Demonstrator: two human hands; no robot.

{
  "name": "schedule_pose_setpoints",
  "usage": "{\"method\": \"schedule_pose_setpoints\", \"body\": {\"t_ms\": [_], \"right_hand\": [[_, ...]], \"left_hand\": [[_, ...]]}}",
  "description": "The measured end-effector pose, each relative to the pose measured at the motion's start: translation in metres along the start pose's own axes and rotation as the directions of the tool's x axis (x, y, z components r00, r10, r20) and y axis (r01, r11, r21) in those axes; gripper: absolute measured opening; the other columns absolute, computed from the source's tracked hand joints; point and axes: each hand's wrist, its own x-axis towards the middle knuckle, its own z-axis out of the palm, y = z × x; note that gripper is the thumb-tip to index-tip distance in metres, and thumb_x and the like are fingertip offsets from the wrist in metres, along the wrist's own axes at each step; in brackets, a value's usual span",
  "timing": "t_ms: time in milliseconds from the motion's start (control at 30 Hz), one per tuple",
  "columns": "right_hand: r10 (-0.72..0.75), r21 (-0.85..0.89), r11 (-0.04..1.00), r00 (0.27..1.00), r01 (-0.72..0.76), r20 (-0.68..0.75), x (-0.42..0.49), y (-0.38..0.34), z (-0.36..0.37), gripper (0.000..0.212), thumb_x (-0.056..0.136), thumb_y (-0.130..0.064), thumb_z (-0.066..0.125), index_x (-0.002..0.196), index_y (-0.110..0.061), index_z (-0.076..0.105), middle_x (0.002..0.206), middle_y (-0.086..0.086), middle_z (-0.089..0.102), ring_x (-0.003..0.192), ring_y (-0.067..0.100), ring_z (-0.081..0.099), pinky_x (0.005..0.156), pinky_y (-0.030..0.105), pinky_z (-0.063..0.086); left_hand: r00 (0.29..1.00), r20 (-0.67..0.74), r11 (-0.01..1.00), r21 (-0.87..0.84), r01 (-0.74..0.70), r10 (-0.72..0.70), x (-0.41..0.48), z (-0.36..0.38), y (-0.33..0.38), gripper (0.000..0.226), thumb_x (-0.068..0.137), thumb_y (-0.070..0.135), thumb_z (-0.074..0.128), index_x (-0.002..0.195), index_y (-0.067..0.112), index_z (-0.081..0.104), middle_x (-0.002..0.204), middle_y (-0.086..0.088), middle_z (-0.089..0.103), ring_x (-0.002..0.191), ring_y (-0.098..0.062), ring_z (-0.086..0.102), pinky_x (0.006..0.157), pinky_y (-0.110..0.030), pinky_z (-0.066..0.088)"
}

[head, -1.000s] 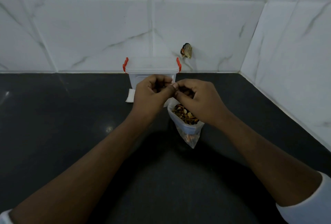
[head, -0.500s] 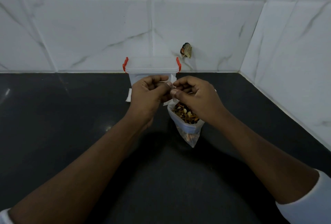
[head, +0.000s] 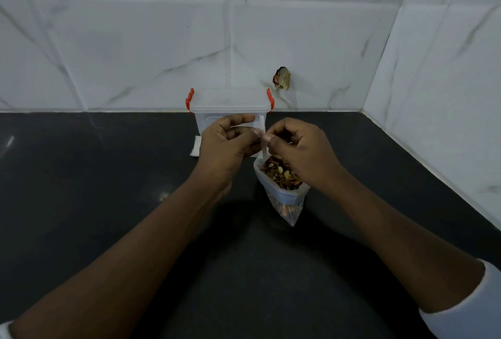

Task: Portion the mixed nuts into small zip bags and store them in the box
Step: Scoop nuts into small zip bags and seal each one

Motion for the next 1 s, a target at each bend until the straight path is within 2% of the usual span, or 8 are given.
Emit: {"method": "schedule_pose_setpoints", "body": {"t_ms": [100, 167, 300, 533, 667, 800, 900, 1000], "right_hand": [[-0.034, -0.059, 0.998, 0.999, 0.034, -0.004, -0.002, -0.001, 0.0, 0.005, 0.096, -0.016, 0.069, 0.095, -0.017, 0.074, 0.084, -0.009, 0.073, 0.08, 0.005, 0.069, 0.071, 0.017, 0.053], [-0.043, -0.063, 0.997, 0.999, 0.043, 0.006, -0.002, -0.002, -0.001, 0.004, 0.095, -0.015, 0.071, 0.097, -0.015, 0.074, 0.086, -0.008, 0.074, 0.081, 0.003, 0.07, 0.071, 0.012, 0.051], [-0.054, -0.083, 0.995, 0.998, 0.056, 0.023, -0.003, -0.002, 0.0, 0.007, 0.094, -0.017, 0.073, 0.1, -0.014, 0.073, 0.09, -0.009, 0.074, 0.084, 0.002, 0.071, 0.075, 0.016, 0.056], [-0.017, -0.07, 0.997, 1.0, 0.018, 0.014, -0.003, -0.002, 0.001, 0.008, 0.094, -0.02, 0.074, 0.1, -0.015, 0.073, 0.089, -0.01, 0.074, 0.082, 0.0, 0.071, 0.072, 0.013, 0.055], [-0.019, -0.087, 0.996, 1.0, 0.017, -0.018, -0.003, -0.002, 0.001, 0.005, 0.094, -0.014, 0.07, 0.097, -0.014, 0.075, 0.084, -0.007, 0.073, 0.078, 0.005, 0.07, 0.069, 0.016, 0.055], [-0.02, -0.122, 0.992, 0.998, 0.012, -0.058, -0.003, -0.002, 0.002, 0.009, 0.093, -0.011, 0.067, 0.089, -0.012, 0.075, 0.078, -0.003, 0.073, 0.073, 0.011, 0.07, 0.068, 0.03, 0.058], [0.009, -0.103, 0.995, 0.998, -0.015, -0.063, -0.003, -0.003, 0.003, 0.012, 0.095, -0.014, 0.066, 0.084, -0.013, 0.072, 0.073, -0.001, 0.072, 0.068, 0.013, 0.069, 0.067, 0.038, 0.059], [0.036, -0.108, 0.993, 0.997, -0.043, -0.067, -0.003, -0.006, 0.005, 0.016, 0.096, -0.017, 0.064, 0.082, -0.012, 0.068, 0.069, 0.0, 0.071, 0.064, 0.013, 0.069, 0.063, 0.033, 0.059]], "left_hand": [[1.0, 0.018, 0.999, 0.039, -0.003, 0.002, -0.001, 0.001, -0.002, 0.033, 0.092, 0.001, 0.07, 0.124, 0.005, 0.063, 0.098, -0.014, 0.077, 0.094, -0.025, 0.075, 0.082, -0.035, 0.062], [1.0, 0.018, 0.999, 0.046, -0.004, 0.004, -0.001, 0.001, -0.001, 0.035, 0.09, 0.002, 0.072, 0.124, 0.006, 0.063, 0.095, -0.013, 0.077, 0.092, -0.025, 0.075, 0.085, -0.037, 0.062], [1.0, 0.006, 0.999, 0.025, 0.027, -0.027, 0.0, -0.001, -0.001, 0.037, 0.089, 0.0, 0.072, 0.124, 0.008, 0.063, 0.094, -0.014, 0.077, 0.092, -0.026, 0.075, 0.087, -0.041, 0.062], [0.998, -0.004, 0.998, 0.032, 0.055, -0.055, -0.001, 0.0, -0.002, 0.039, 0.087, 0.002, 0.075, 0.122, 0.011, 0.064, 0.097, -0.013, 0.078, 0.098, -0.025, 0.075, 0.091, -0.042, 0.06], [0.999, -0.022, 0.998, 0.051, 0.047, -0.046, -0.001, 0.002, -0.001, 0.041, 0.086, 0.003, 0.077, 0.123, 0.012, 0.061, 0.094, -0.011, 0.078, 0.092, -0.02, 0.076, 0.079, -0.032, 0.06], [1.0, -0.016, 0.997, 0.072, 0.015, -0.014, -0.004, 0.005, -0.002, 0.043, 0.09, -0.004, 0.07, 0.125, 0.013, 0.05, 0.083, -0.009, 0.073, 0.074, -0.014, 0.073, 0.065, -0.023, 0.057], [1.0, -0.019, 0.997, 0.077, 0.004, -0.002, -0.004, 0.008, -0.004, 0.042, 0.093, -0.006, 0.064, 0.115, 0.021, 0.042, 0.084, -0.016, 0.065, 0.075, -0.024, 0.064, 0.068, -0.029, 0.055], [1.0, -0.017, 0.995, 0.095, -0.014, 0.016, -0.003, 0.012, -0.008, 0.04, 0.094, -0.008, 0.059, 0.109, 0.022, 0.037, 0.086, -0.021, 0.059, 0.078, -0.028, 0.056, 0.071, -0.036, 0.051]]}}
